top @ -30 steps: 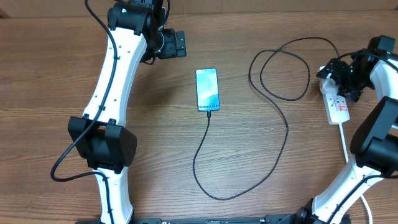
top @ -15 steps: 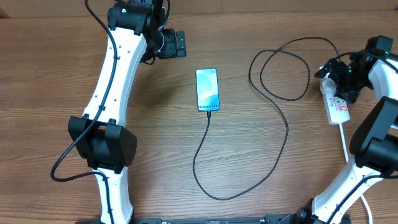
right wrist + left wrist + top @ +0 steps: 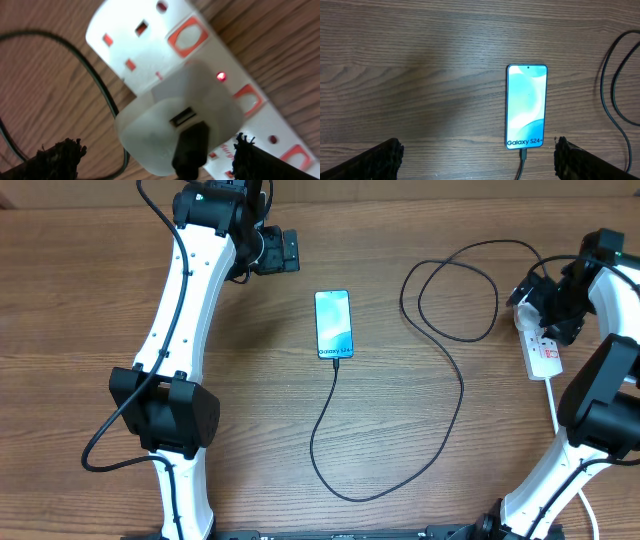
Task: Plug charger to phone and switch on socket
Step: 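Lift the right gripper up off the power strip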
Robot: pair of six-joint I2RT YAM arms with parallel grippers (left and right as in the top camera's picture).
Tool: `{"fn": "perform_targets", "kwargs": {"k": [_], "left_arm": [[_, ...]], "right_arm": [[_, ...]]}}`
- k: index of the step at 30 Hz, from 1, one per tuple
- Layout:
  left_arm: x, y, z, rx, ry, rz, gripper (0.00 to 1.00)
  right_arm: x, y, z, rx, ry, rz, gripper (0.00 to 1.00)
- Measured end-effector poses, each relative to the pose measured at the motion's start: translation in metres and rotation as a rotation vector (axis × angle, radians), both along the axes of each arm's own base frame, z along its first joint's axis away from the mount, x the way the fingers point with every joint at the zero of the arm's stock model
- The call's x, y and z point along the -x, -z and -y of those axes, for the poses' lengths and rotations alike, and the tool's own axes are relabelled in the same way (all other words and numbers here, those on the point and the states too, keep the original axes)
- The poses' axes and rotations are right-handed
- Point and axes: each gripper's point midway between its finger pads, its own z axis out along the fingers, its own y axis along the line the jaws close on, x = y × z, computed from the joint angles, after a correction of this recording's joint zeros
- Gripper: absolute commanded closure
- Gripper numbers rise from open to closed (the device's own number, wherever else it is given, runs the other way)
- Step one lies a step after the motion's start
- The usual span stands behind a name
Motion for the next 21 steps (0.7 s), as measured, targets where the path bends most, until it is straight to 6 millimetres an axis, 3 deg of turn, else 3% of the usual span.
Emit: {"fn": "perform_targets", "kwargs": {"k": [4,8,16,19,21], "left_arm": [[0.0,0.0,0.0,0.0,0.0,0.0,0.0],[0.0,0.0,0.0,0.0,0.0,0.0,0.0],[0.0,0.0,0.0,0.0,0.0,0.0,0.0],[0.0,0.0,0.0,0.0,0.0,0.0,0.0],[0.0,0.0,0.0,0.0,0.0,0.0,0.0]], "right_arm": [[0.0,-0.009,0.004,0.023,0.019,0.002,0.0],[0.007,-0.037,0.003,0.039,0.031,0.027,0.0],[0.023,-0.154,-0.008,0.095,0.034,0.255,0.0],[0.028,-0.184,-0.012,0.112,0.031,0.327,0.0],[0.029,-0.192,-0.013,0.116,0.029,0.348,0.0]]}}
